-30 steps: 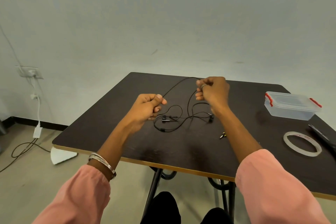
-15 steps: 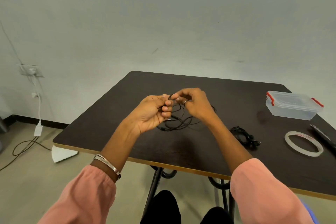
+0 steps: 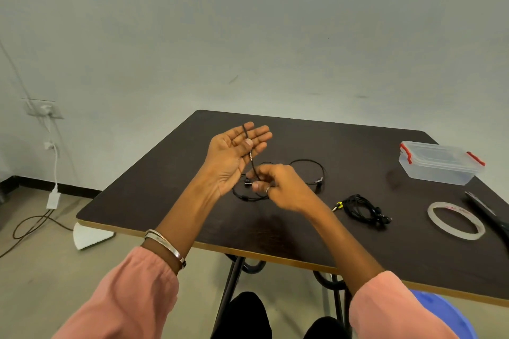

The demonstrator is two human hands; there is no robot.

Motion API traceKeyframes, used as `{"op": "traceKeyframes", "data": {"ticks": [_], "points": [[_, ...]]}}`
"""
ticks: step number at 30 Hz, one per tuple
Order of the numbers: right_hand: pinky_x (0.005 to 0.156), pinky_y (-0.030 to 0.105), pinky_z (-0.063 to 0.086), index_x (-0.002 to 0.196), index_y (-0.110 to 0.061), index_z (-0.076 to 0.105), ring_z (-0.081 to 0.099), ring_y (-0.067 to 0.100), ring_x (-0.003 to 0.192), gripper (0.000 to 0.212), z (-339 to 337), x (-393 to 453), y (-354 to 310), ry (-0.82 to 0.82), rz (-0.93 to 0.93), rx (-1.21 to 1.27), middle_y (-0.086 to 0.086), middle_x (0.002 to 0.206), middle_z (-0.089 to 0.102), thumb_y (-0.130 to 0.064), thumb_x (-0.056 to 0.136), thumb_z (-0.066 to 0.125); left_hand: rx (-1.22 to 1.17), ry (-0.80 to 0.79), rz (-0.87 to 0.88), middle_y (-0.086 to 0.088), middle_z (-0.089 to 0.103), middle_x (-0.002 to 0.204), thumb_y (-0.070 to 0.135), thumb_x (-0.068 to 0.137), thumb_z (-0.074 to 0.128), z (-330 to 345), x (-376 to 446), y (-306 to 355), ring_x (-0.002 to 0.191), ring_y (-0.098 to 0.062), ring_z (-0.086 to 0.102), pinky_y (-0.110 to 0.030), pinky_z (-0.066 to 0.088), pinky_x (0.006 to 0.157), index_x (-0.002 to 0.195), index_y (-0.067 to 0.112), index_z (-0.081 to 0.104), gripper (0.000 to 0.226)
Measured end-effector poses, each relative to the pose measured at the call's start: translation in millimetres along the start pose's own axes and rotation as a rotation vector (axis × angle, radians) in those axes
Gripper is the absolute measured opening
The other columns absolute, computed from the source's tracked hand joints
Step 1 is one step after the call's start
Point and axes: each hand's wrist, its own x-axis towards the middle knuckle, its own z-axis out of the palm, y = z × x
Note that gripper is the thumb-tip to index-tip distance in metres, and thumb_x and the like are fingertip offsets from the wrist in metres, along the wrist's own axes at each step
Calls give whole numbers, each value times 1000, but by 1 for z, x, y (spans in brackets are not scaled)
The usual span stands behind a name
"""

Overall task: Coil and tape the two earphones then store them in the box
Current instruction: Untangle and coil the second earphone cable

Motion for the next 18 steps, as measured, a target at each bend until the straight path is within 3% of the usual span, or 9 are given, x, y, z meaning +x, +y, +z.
{"op": "traceKeyframes", "data": {"ticks": [3, 6, 9, 10, 12, 15, 18], "points": [[99, 48, 41, 110, -18, 66, 63, 18, 103, 19, -4, -6, -9, -10, -18, -182, -6, 100, 70, -20, 93, 58, 76, 76, 22, -18, 68, 108, -12, 95, 41, -6, 1, -5, 99, -26, 70, -33, 57, 87, 127, -8, 45, 32], [99, 46, 40, 103, -20, 69, 64, 13, 96, 15, -13, -11, -14, 46, -36, -234, -10, 93, 70, -26, 91, 62, 145, 119, 24, -20, 67, 108, -12, 95, 43, -11, 0, -12, 95, -25, 71, -33, 58, 85, 127, -5, 44, 32], [82, 26, 49, 99, -18, 72, 65, 10, 77, 21, -25, -12, -19, 80, -67, -190, -1, 85, 74, -32, 83, 71, 255, 102, 34, -20, 67, 108, -12, 94, 47, -13, 0, -13, 96, -25, 71, -33, 58, 84, 129, -3, 41, 37], [70, 16, 48, 98, -16, 73, 63, 9, 69, 23, -30, -13, -21, 88, -74, -168, 3, 81, 74, -31, 81, 74, 291, 91, 32, -19, 67, 106, -11, 94, 47, -13, 0, -13, 95, -25, 71, -32, 59, 82, 131, -3, 40, 39], [55, 12, 42, 98, -15, 74, 56, 10, 57, 22, -41, -12, -25, 119, -100, -107, 7, 76, 72, -25, 78, 77, 374, 65, 22, -14, 68, 102, -11, 94, 47, -13, 0, -12, 87, -20, 72, -29, 60, 77, 135, -4, 37, 43], [53, 14, 46, 101, -14, 73, 61, 3, 56, 21, -57, -9, -29, 139, -128, 30, 1, 80, 73, -16, 80, 75, 456, 12, -15, -10, 70, 97, -11, 94, 48, -13, -3, -11, 79, -14, 73, -27, 60, 74, 137, -6, 37, 45], [52, 8, 43, 104, -9, 72, 58, -8, 52, 21, -70, -6, -33, 161, -113, 83, -6, 79, 69, -8, 83, 72, 440, -88, -68, -20, 68, 103, -12, 93, 47, -14, -9, -10, 88, -24, 73, -33, 60, 79, 136, -6, 39, 44]]}}
